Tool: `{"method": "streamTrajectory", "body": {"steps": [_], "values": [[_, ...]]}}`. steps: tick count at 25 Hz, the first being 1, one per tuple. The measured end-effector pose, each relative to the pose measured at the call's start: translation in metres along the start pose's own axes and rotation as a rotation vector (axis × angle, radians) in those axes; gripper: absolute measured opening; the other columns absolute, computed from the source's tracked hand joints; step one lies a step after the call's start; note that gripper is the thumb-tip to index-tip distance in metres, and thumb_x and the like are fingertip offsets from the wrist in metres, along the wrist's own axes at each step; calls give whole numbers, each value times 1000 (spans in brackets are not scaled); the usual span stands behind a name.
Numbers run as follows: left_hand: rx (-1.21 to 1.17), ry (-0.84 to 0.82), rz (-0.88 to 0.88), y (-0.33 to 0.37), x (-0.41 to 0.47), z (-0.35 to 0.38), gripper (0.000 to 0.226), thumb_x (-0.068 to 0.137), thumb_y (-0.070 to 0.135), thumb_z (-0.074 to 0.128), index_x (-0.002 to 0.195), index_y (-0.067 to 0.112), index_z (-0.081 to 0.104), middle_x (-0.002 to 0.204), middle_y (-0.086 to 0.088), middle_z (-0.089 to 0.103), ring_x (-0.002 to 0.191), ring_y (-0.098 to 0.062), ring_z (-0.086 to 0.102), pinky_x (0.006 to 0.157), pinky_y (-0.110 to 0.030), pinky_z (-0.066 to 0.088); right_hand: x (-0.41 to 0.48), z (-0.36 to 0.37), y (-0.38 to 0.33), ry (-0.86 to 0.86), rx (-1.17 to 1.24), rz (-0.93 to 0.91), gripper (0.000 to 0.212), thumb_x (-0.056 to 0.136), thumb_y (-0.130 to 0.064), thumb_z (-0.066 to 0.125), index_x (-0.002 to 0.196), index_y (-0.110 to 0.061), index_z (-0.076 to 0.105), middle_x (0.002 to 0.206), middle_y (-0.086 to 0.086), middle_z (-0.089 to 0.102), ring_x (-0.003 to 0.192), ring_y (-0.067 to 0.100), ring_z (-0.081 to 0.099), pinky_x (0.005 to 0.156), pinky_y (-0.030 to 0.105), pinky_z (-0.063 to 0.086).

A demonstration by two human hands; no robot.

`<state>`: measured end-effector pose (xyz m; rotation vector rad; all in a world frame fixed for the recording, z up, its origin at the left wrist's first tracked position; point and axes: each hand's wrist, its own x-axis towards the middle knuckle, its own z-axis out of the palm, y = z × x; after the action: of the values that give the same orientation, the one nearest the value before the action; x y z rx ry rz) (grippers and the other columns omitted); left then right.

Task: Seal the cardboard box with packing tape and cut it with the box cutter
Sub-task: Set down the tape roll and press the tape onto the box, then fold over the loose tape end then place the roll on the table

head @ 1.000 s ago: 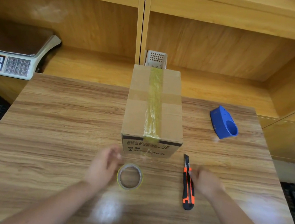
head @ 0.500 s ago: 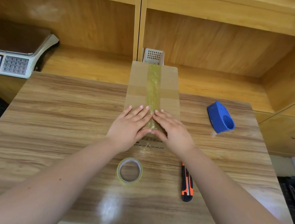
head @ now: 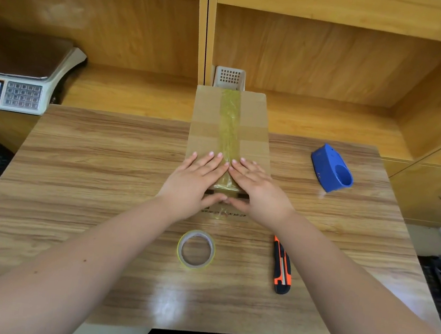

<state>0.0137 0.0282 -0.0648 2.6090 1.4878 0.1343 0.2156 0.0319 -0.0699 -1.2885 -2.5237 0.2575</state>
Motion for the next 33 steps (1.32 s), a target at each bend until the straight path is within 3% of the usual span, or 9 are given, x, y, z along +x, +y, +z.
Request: {"method": "streamTrajectory", "body": {"steps": [7,13,16,19,22,24,26,30,33], "values": [[45,45,10,0,3,5,70,92,46,48,150,18,21,159,-4,21,147,-19,15,119,-38,1,1,6,0,20,-40,-4,65,70,-18,80,127,1,53,132,21,58,126,40,50,107,56,33],[-61,-19,55,-10,-3,-4,86,84,32,65,151,23,13,161,-1,13,148,-16,7,121,-38,2,-6,-9,6,-111,-13,-18,77,81,-17,71,145,-11,29,154,9,30,145,25,19,119,43,17],[-211,143,37,-1,-24,-13,69,83,29,67,144,22,36,153,-4,37,142,-22,28,116,-43,24,-22,-20,-1,6,83,29,67,82,-21,70,141,-14,38,152,5,35,145,23,18,117,42,21],[-251,394,105,11,-64,1,35,83,22,65,118,18,62,124,-4,61,114,-24,54,97,-38,41,-56,-9,-11,227,81,-30,40,82,-16,70,120,-11,60,129,8,60,129,26,45,108,41,38],[-375,117,21,25,-94,28,27,88,27,60,114,20,62,117,0,65,107,-19,58,89,-31,45,-90,31,-24,158,169,39,25,81,-20,68,105,-13,65,106,6,67,104,21,54,90,40,47],[-367,-202,-120,36,-98,51,31,91,36,52,120,25,58,125,5,62,112,-20,58,85,-28,44,-101,63,-33,-35,319,214,32,79,-20,69,110,-14,63,111,6,66,108,23,55,94,41,47],[-287,-343,-155,43,-94,74,36,88,46,51,118,26,56,124,6,62,109,-20,59,76,-29,45,-102,91,-38,-227,420,378,49,76,-20,72,123,-16,56,124,7,60,119,27,50,101,37,41],[-324,-451,-256,43,-86,100,41,80,47,62,116,29,53,114,6,67,103,-22,63,76,-32,51,-100,128,-44,-379,469,504,74,70,-25,79,134,-16,45,135,9,51,123,29,44,104,34,33],[-509,-387,-341,42,-84,105,43,79,27,65,119,30,48,97,10,71,93,-18,67,74,-30,53,-100,141,-46,-329,517,584,73,70,-31,80,132,-11,48,130,11,56,119,29,49,102,32,36]]}}
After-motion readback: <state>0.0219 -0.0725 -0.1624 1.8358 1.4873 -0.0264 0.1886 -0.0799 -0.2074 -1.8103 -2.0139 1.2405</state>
